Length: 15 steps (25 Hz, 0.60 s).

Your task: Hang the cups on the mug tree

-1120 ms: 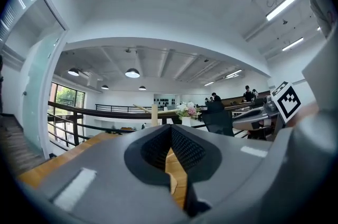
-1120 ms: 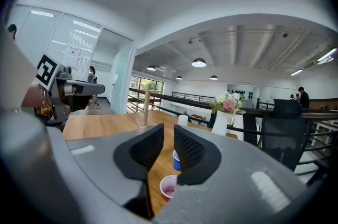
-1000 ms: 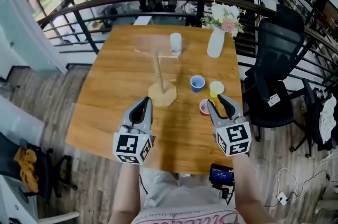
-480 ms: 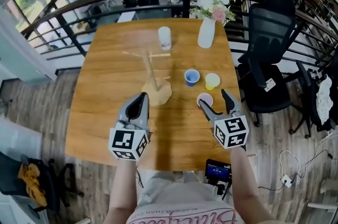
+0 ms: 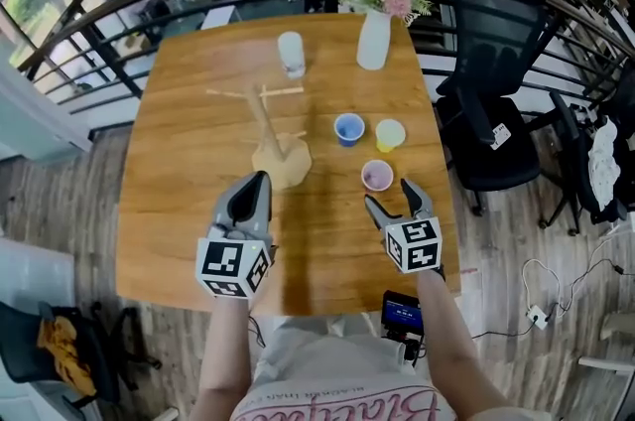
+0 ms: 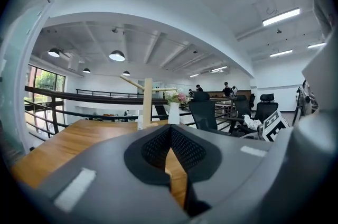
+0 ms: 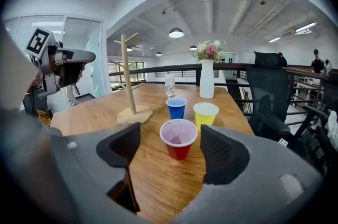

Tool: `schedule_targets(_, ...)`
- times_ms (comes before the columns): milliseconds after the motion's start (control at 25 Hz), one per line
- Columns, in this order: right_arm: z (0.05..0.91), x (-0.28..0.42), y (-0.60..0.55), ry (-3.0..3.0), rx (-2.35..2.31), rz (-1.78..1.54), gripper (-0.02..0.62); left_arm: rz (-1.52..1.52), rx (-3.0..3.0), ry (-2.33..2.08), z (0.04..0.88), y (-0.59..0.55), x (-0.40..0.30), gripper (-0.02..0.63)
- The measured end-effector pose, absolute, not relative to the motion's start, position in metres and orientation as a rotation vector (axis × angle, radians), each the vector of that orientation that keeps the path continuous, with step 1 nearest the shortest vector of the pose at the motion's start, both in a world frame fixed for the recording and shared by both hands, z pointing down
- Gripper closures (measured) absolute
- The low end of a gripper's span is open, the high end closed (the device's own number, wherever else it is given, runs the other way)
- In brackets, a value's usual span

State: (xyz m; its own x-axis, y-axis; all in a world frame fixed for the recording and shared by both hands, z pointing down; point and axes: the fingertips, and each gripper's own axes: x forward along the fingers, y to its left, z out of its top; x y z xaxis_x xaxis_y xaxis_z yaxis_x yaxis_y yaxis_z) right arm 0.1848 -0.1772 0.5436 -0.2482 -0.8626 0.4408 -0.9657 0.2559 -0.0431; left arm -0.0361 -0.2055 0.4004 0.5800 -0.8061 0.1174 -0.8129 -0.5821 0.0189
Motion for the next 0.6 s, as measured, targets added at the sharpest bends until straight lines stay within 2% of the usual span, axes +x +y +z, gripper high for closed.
schedule_targets(600, 0.621, 0.191, -0.204, -2.045, 1.73, 0.573, 0.258, 0.239, 2.728, -1.399, 0.414, -0.209, -0.049, 0.595)
